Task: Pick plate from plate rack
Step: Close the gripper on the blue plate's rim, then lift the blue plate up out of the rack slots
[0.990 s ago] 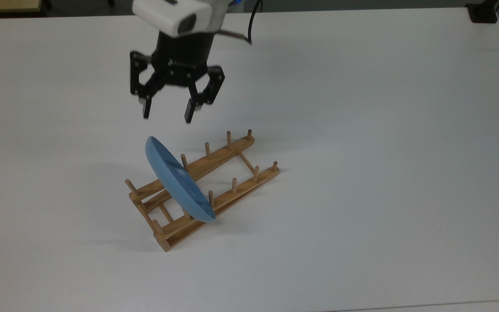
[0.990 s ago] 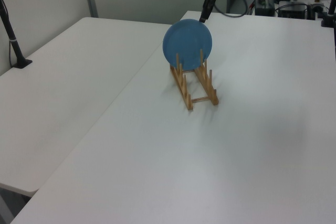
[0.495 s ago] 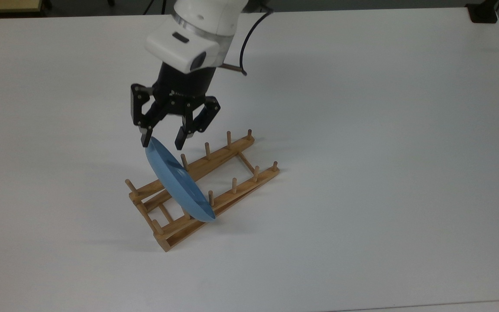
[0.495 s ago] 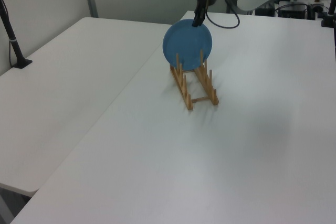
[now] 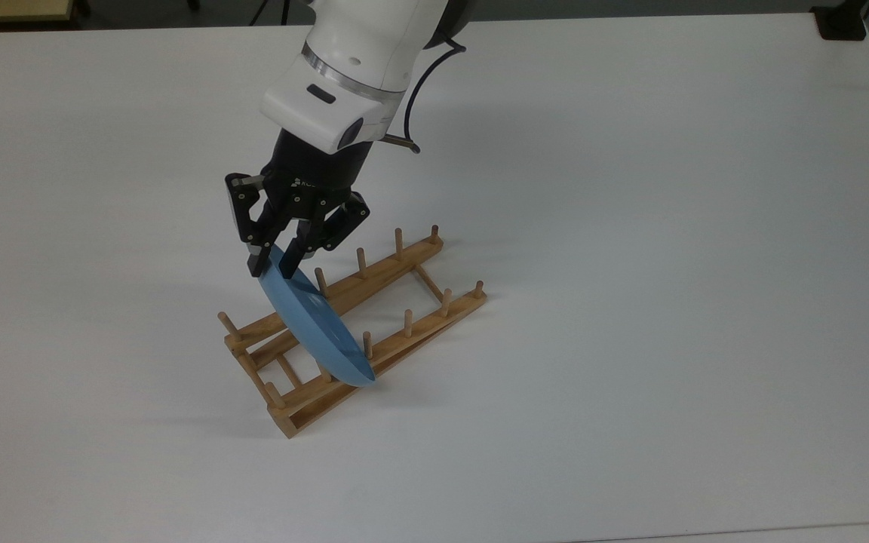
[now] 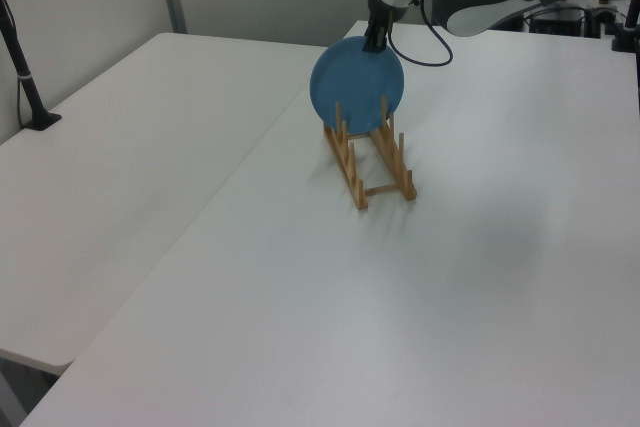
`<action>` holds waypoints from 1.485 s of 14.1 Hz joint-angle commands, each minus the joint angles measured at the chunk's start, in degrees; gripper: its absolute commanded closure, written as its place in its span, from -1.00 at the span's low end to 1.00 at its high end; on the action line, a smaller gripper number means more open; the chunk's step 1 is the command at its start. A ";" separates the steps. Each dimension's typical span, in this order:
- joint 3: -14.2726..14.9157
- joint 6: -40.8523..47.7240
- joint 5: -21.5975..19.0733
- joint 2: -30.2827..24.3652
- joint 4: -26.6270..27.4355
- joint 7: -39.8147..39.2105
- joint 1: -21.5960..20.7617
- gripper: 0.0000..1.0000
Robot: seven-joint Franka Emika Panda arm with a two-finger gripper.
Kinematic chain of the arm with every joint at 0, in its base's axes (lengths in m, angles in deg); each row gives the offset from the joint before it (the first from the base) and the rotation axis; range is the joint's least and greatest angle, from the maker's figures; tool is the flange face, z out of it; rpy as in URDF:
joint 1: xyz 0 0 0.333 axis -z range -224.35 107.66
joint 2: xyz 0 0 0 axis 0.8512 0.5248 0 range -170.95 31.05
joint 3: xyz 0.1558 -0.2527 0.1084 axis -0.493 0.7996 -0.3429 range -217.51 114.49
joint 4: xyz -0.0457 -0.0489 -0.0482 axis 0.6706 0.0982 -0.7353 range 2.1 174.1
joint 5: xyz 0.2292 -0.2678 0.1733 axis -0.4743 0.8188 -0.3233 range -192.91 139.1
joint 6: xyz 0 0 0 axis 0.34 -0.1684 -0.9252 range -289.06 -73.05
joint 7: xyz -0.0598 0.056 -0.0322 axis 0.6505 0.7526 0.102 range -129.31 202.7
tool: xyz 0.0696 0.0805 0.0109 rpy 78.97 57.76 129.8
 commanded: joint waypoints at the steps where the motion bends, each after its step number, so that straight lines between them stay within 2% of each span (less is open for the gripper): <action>1: 1.45 -2.16 2.04 0.20 -0.74 -0.83 -0.16 0.98; 15: 1.28 -1.90 1.69 -2.97 -2.59 -0.57 -0.60 1.00; 19: 1.28 -1.81 1.25 -3.84 -5.74 4.51 -0.16 1.00; 20: 1.45 -1.81 -0.49 -4.46 -6.02 7.58 -0.07 1.00; 21: 1.63 -1.81 -4.16 -5.33 -6.11 9.95 0.10 1.00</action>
